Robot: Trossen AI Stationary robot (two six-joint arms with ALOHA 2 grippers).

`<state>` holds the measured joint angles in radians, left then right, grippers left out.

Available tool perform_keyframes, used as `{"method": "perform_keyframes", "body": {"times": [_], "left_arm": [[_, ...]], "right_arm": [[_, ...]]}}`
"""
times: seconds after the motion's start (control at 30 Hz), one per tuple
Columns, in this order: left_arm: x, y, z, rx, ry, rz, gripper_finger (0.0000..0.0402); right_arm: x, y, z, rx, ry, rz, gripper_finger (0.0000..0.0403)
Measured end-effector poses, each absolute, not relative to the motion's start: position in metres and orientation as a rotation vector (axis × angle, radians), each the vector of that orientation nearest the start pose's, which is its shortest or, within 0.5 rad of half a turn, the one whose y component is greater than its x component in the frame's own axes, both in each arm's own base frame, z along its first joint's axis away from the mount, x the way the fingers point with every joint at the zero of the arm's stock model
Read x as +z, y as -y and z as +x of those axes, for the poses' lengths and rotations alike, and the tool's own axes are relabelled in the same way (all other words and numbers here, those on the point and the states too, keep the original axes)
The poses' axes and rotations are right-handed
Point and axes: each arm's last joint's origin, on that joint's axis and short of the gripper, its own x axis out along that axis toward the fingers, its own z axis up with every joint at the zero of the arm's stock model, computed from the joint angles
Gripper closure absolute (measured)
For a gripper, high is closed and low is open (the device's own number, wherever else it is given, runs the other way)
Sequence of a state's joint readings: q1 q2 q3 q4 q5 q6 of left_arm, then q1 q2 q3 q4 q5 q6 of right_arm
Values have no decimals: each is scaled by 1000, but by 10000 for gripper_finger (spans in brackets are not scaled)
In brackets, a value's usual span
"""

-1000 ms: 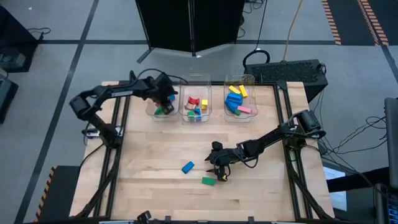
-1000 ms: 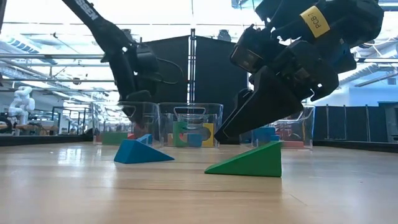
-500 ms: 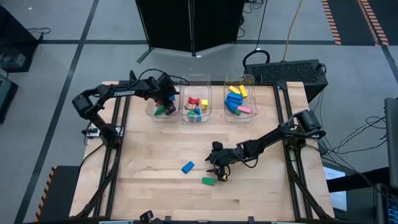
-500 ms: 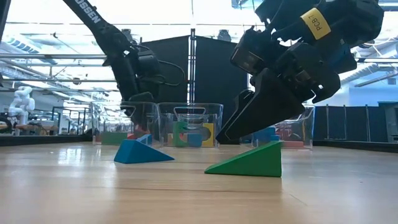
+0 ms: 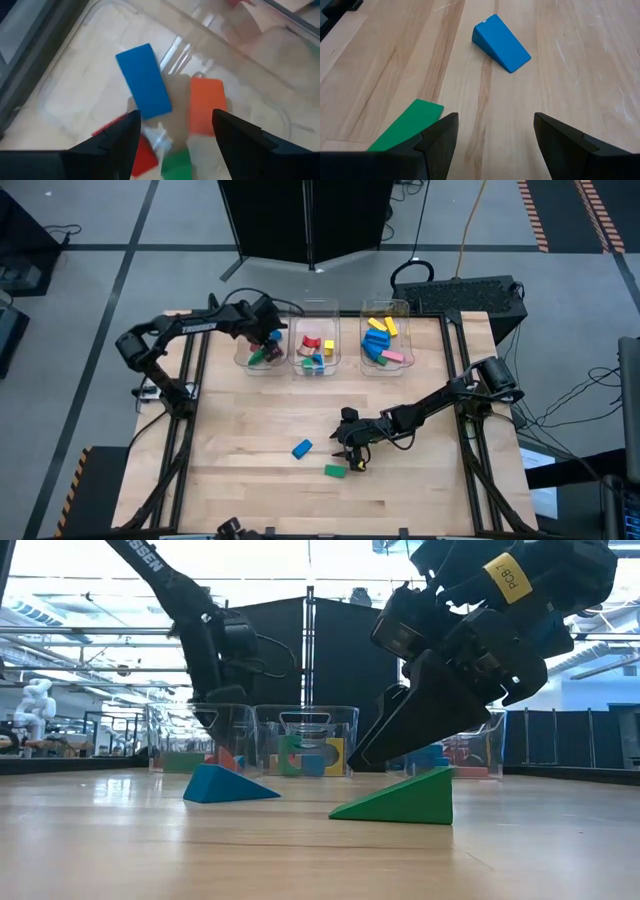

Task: Sort blocks by size
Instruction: Put the blue triangular block into the left transparent bin

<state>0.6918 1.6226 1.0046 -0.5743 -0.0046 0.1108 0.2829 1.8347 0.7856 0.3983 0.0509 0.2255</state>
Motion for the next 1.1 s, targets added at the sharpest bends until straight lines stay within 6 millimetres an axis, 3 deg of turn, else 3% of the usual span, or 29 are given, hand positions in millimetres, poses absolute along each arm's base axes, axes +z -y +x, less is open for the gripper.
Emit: {"method": "perform_keyframes", "body": {"times": [0.27,0.4,0.6,0.77,1.1], "left_arm": [[245,-177,230,567,-1024,-256,154],[281,-150,223,544,-891,-226,153],[307,-93,217,429,-800,-228,153],[296,-42,216,434,-772,-255,153],[231,49,230,357,-639,-421,153]], "right_arm": [[117,-93,327,149,-664,107,154],[117,-93,327,148,-664,107,154],[115,-92,325,142,-689,107,154],[115,-92,326,134,-689,126,154],[117,-93,327,134,-667,144,154]]}}
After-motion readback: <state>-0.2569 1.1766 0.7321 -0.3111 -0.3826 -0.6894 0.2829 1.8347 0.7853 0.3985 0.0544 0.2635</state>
